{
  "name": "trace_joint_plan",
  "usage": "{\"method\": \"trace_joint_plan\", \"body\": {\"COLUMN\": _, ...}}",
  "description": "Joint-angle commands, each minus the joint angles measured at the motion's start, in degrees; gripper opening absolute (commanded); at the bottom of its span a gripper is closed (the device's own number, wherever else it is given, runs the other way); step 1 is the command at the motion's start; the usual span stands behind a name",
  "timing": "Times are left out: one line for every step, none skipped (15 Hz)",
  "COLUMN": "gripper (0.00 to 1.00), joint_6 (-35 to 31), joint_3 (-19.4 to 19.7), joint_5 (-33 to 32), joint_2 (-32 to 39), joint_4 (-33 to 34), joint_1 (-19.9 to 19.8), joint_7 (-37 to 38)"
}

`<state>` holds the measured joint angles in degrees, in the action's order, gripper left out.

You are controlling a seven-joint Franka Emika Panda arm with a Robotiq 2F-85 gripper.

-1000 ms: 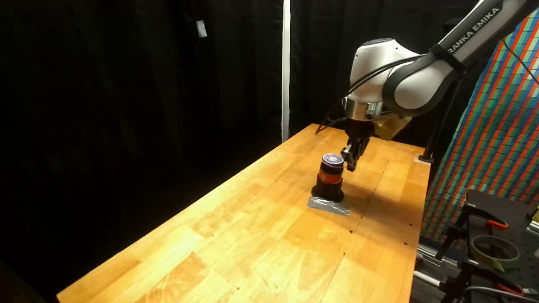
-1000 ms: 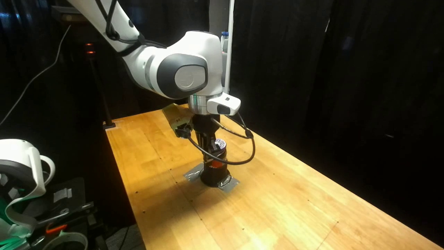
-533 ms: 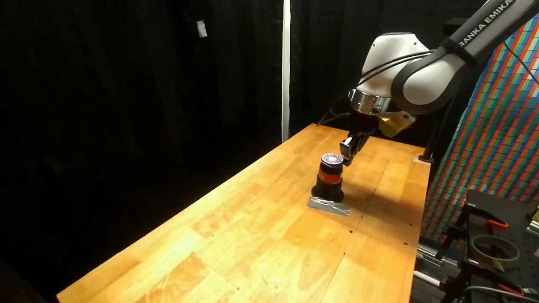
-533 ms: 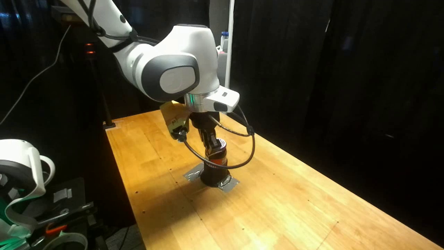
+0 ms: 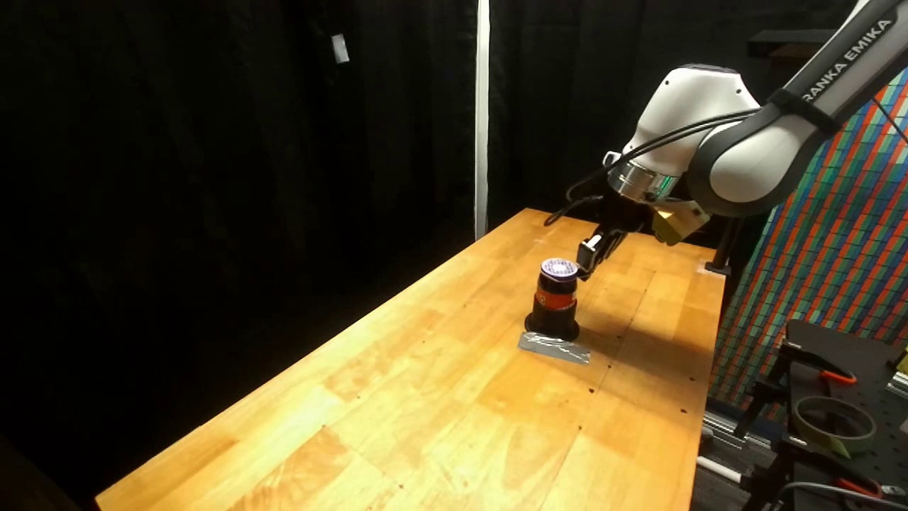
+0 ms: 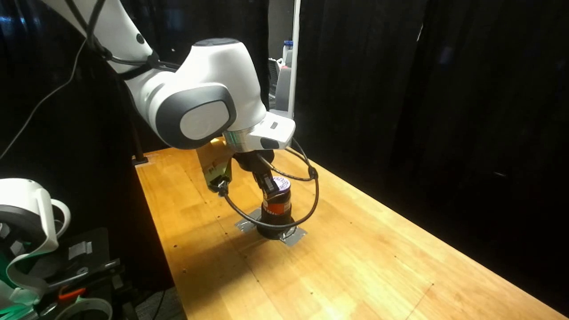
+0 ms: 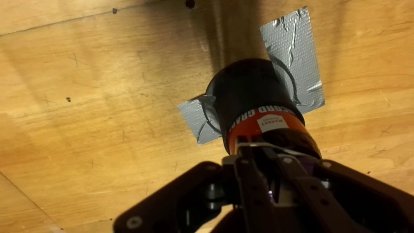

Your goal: Put the rubber band around the brown cup

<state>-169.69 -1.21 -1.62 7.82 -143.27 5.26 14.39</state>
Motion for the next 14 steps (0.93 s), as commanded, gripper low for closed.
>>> {"method": "trace_joint_plan", "body": {"gripper": 0.11, "joint_6": -10.07, "joint_3": -0.21, "joint_5": 0.65, "joint_2": -2.79, "joint_4": -4.95, "joint_1": 0.07, "joint_7": 0.69}}
{"method": "trace_joint_plan", "body": {"gripper": 0.11, "joint_6": -12.31, "joint_3": -0.31, "joint_5": 0.77, "joint_2": -2.93, "joint_4": -6.09, "joint_1": -0.03, "joint_7": 0.57}}
{"method": "trace_joint_plan", "body": {"gripper": 0.12, "joint_6": -13.65, "joint_3": -0.64, "joint_5": 0.91, "joint_2": -3.00, "joint_4": -6.98, "joint_1": -0.28, "joint_7": 0.12}}
{"method": "trace_joint_plan", "body": {"gripper": 0.11, "joint_6": -14.73, "joint_3": -0.42, "joint_5": 0.54, "joint_2": -3.10, "joint_4": -7.77, "joint_1": -0.23, "joint_7": 0.22}}
{"method": "trace_joint_plan", "body": {"gripper": 0.12, "joint_6": -15.51, "joint_3": -0.27, "joint_5": 0.31, "joint_2": -3.32, "joint_4": -8.59, "joint_1": -0.26, "joint_7": 0.16}}
{"method": "trace_joint_plan", "body": {"gripper": 0.11, "joint_6": -16.10, "joint_3": -0.12, "joint_5": 0.20, "joint_2": -3.50, "joint_4": -9.22, "joint_1": -0.30, "joint_7": 0.17}}
{"method": "trace_joint_plan", "body": {"gripper": 0.11, "joint_6": -17.49, "joint_3": 0.57, "joint_5": 0.06, "joint_2": -3.70, "joint_4": -9.86, "joint_1": -0.02, "joint_7": 0.45}}
{"method": "trace_joint_plan", "body": {"gripper": 0.11, "joint_6": -18.77, "joint_3": 1.04, "joint_5": 0.09, "joint_2": -4.22, "joint_4": -10.64, "joint_1": 0.13, "joint_7": 0.54}}
{"method": "trace_joint_plan", "body": {"gripper": 0.12, "joint_6": -19.57, "joint_3": 1.06, "joint_5": 0.17, "joint_2": -4.59, "joint_4": -11.20, "joint_1": -0.06, "joint_7": 0.40}}
{"method": "trace_joint_plan", "body": {"gripper": 0.11, "joint_6": -20.03, "joint_3": -0.43, "joint_5": 2.86, "joint_2": -5.14, "joint_4": -11.87, "joint_1": -1.19, "joint_7": -2.11}}
{"method": "trace_joint_plan", "body": {"gripper": 0.12, "joint_6": -20.10, "joint_3": -0.73, "joint_5": 3.09, "joint_2": -5.70, "joint_4": -12.46, "joint_1": -1.31, "joint_7": -2.11}}
{"method": "trace_joint_plan", "body": {"gripper": 0.11, "joint_6": -19.78, "joint_3": -0.89, "joint_5": 3.43, "joint_2": -6.23, "joint_4": -12.93, "joint_1": -1.31, "joint_7": -2.29}}
{"method": "trace_joint_plan", "body": {"gripper": 0.11, "joint_6": -18.92, "joint_3": -1.24, "joint_5": 3.50, "joint_2": -6.53, "joint_4": -13.32, "joint_1": -1.22, "joint_7": -2.45}}
{"method": "trace_joint_plan", "body": {"gripper": 0.10, "joint_6": -18.29, "joint_3": -2.12, "joint_5": 0.59, "joint_2": -6.92, "joint_4": -13.81, "joint_1": -2.21, "joint_7": 0.07}}
